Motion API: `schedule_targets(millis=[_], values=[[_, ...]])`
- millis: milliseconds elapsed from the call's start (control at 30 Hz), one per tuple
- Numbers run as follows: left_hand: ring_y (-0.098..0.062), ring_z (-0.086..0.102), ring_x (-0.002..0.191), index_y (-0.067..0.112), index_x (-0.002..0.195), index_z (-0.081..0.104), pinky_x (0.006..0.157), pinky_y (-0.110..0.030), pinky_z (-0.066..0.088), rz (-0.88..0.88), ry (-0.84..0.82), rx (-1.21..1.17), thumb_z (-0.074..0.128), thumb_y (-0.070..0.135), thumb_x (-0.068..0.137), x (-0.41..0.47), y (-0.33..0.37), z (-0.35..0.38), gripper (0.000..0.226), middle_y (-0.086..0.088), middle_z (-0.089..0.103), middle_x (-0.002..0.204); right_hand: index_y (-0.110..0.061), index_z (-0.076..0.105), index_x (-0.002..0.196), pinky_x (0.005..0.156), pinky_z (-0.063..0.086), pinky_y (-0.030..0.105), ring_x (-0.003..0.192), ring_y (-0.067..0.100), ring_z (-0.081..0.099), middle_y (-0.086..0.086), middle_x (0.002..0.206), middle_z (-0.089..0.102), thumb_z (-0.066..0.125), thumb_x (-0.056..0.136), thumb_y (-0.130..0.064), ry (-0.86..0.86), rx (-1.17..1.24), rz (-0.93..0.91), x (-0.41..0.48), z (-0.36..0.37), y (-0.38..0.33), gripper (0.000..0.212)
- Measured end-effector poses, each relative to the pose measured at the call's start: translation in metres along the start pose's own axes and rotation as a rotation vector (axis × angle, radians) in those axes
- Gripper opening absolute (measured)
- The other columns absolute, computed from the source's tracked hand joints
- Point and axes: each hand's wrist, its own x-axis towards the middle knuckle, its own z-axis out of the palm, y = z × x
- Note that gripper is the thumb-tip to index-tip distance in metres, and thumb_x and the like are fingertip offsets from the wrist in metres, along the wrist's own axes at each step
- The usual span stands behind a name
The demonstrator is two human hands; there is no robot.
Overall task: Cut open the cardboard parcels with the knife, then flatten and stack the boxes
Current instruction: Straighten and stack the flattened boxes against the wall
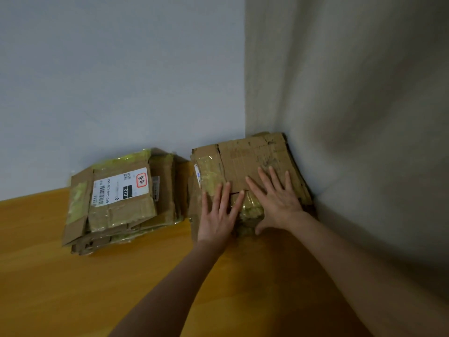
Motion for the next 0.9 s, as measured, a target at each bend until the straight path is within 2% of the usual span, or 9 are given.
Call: schedule_targets(millis=[100,267,433,500,600,700,767,833,900], values=[[-0.037,-0.037,0.136,0.024,0.135,-0.047,0.114,-0.062,-0.008,-0.052,-0.004,0.01,0.065,0.059,0.08,0.009,0.002,0.0,0.129,-0.019,-0.052,0.137,-0.029,-0.041,0.134,0.111,-0.013,0.064,0.139,0.038,-0.031,0.013,0.149,-0.039,0.071,0.065,-0.07,0.015,-0.053,0.042,-0.003,0.004,-0.006,0.137],[-0.033,-0.036,0.136,0.024,0.137,-0.044,0.115,-0.057,-0.01,-0.086,-0.031,-0.029,0.07,0.056,0.078,0.018,0.006,-0.005,0.133,-0.016,-0.047,0.142,-0.029,-0.031,0.145,0.113,-0.008,0.064,0.143,0.033,-0.026,0.013,0.155,-0.029,0.075,0.067,-0.062,-0.067,0.018,0.172,0.006,-0.008,-0.003,0.135],[-0.03,-0.03,0.141,0.022,0.143,-0.035,0.118,-0.05,-0.011,-0.078,-0.03,-0.084,0.063,0.065,0.078,-0.01,-0.02,-0.015,0.125,-0.014,-0.039,0.148,-0.023,-0.02,0.15,0.111,-0.005,0.067,0.142,0.041,-0.022,0.015,0.157,-0.024,0.067,0.059,-0.078,-0.223,0.05,0.172,0.002,-0.042,-0.016,0.138],[-0.028,-0.025,0.144,0.02,0.147,-0.028,0.12,-0.047,-0.008,-0.073,0.009,-0.09,0.06,0.065,0.08,-0.027,-0.042,-0.02,0.12,-0.013,-0.03,0.155,-0.023,-0.008,0.153,0.112,-0.004,0.066,0.144,0.041,-0.019,0.014,0.159,-0.019,0.06,0.06,-0.083,-0.125,0.083,0.147,0.002,-0.064,-0.03,0.13],[-0.025,-0.021,0.146,0.018,0.151,-0.019,0.121,-0.045,-0.004,-0.069,0.07,-0.111,0.058,0.065,0.082,-0.055,-0.085,-0.027,0.113,-0.01,-0.018,0.16,-0.026,0.0,0.154,0.116,-0.004,0.06,0.146,0.034,-0.016,0.009,0.161,-0.014,0.059,0.07,-0.077,0.078,0.155,0.032,0.002,-0.086,-0.072,0.115],[-0.021,-0.024,0.144,0.02,0.153,-0.015,0.12,-0.045,-0.008,-0.129,0.112,-0.155,0.052,0.073,0.079,-0.079,-0.136,-0.027,0.113,-0.007,-0.016,0.161,-0.028,-0.005,0.153,0.115,-0.01,0.057,0.145,0.033,-0.019,0.009,0.16,-0.017,0.062,0.073,-0.071,0.155,0.15,-0.115,0.003,-0.093,-0.13,0.113],[-0.021,-0.017,0.147,0.021,0.155,-0.004,0.12,-0.045,-0.006,-0.232,0.184,-0.238,0.029,0.078,0.08,-0.092,-0.172,-0.019,0.099,-0.006,-0.007,0.162,-0.027,-0.008,0.153,0.116,-0.011,0.057,0.144,0.033,-0.023,0.01,0.159,-0.022,0.063,0.073,-0.071,0.184,0.152,-0.176,0.009,-0.094,-0.166,0.116],[-0.025,-0.005,0.15,0.022,0.155,0.006,0.121,-0.05,0.0,-0.379,0.252,-0.329,0.012,0.07,0.084,-0.101,-0.21,-0.008,0.086,-0.008,0.003,0.163,-0.026,-0.014,0.152,0.116,-0.011,0.056,0.142,0.034,-0.028,0.011,0.157,-0.027,0.064,0.073,-0.07,0.193,0.152,-0.223,0.018,-0.096,-0.201,0.119],[-0.027,-0.005,0.149,0.026,0.155,-0.001,0.119,-0.056,0.004,-0.468,0.196,-0.355,0.021,0.062,0.093,-0.104,-0.247,0.009,0.075,-0.006,-0.003,0.163,-0.025,-0.017,0.151,0.116,-0.013,0.055,0.141,0.034,-0.03,0.012,0.156,-0.029,0.065,0.073,-0.068,0.194,0.151,-0.249,0.031,-0.099,-0.235,0.121]])
